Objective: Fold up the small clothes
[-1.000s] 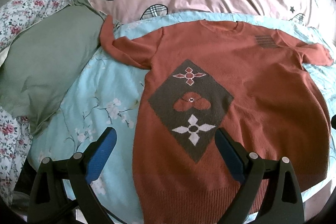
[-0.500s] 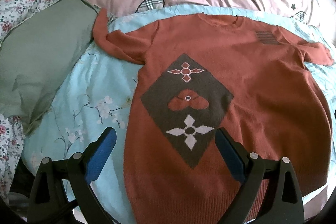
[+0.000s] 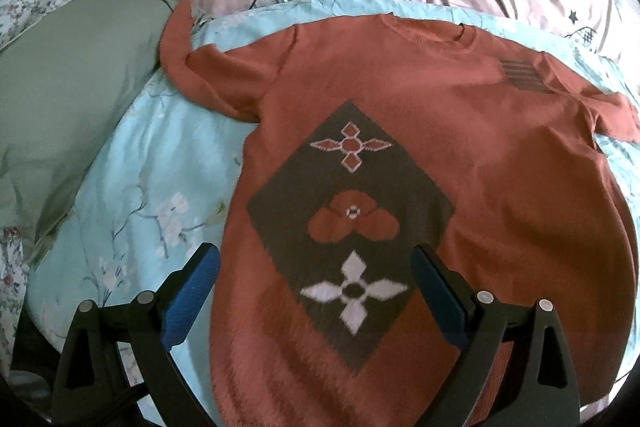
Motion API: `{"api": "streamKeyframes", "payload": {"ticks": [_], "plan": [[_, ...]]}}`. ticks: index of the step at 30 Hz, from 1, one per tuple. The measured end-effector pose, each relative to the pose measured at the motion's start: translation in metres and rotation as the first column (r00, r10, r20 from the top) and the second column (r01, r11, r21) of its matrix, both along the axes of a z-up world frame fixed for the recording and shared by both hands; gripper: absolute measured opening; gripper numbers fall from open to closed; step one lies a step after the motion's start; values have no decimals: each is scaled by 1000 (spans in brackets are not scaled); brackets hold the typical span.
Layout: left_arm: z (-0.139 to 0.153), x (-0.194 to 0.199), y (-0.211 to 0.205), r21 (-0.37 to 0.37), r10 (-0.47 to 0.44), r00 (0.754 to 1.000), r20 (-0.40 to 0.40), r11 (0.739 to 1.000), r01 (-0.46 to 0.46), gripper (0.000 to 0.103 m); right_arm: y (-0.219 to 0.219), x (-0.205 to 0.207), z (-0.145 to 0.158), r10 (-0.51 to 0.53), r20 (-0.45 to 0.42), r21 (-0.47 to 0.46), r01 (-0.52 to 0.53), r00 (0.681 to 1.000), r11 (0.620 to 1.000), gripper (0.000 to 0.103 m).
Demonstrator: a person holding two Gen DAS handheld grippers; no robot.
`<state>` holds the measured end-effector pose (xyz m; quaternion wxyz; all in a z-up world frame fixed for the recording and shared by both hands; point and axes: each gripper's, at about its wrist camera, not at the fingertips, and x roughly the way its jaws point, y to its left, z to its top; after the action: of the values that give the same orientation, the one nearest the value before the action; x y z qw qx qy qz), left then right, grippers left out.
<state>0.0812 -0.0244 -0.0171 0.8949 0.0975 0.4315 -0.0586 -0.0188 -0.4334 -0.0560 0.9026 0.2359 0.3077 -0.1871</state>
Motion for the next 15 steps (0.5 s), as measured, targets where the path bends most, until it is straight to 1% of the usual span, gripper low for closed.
{"api": "streamKeyframes", "payload": {"ticks": [3,5,6,7,8,9,10,12,13,14,15], "plan": [[1,9,-8,3,-4,1000,0,1000,4,97,-53,4,0,-74,5,18,74,997,997,102],[0,13,-11,6,-7,1000,-4,1000,7,97,-95,2,1,-151,17,39,150,988,988,102],[-1,15,-14,7,-9,1000,-7,1000,9,98,-121,0,1,-191,32,57,189,981,980,97],[-1,17,-15,-1,-11,1000,-8,1000,11,99,-143,0,0,-225,40,74,221,974,972,90],[-2,19,-18,2,-13,1000,-13,1000,13,99,-160,-2,1,-257,41,82,254,965,964,86],[-5,21,-22,11,-17,1000,-18,1000,17,100,-177,-3,0,-291,39,90,287,956,954,78],[-8,21,-24,22,-18,999,-28,1000,19,100,-197,-3,-1,-324,41,112,318,945,941,73],[-14,25,-30,40,-25,999,-41,999,27,100,-241,-5,-4,-386,58,164,373,921,913,68],[-18,26,-33,46,-27,998,-51,999,29,100,-254,-4,-7,-413,46,169,400,910,901,63],[-22,28,-36,52,-27,998,-60,998,30,100,-265,-3,-9,-431,42,174,418,901,892,61],[-24,30,-38,45,-27,998,-59,999,30,100,-276,-1,-12,-446,39,187,432,894,882,57]]}}
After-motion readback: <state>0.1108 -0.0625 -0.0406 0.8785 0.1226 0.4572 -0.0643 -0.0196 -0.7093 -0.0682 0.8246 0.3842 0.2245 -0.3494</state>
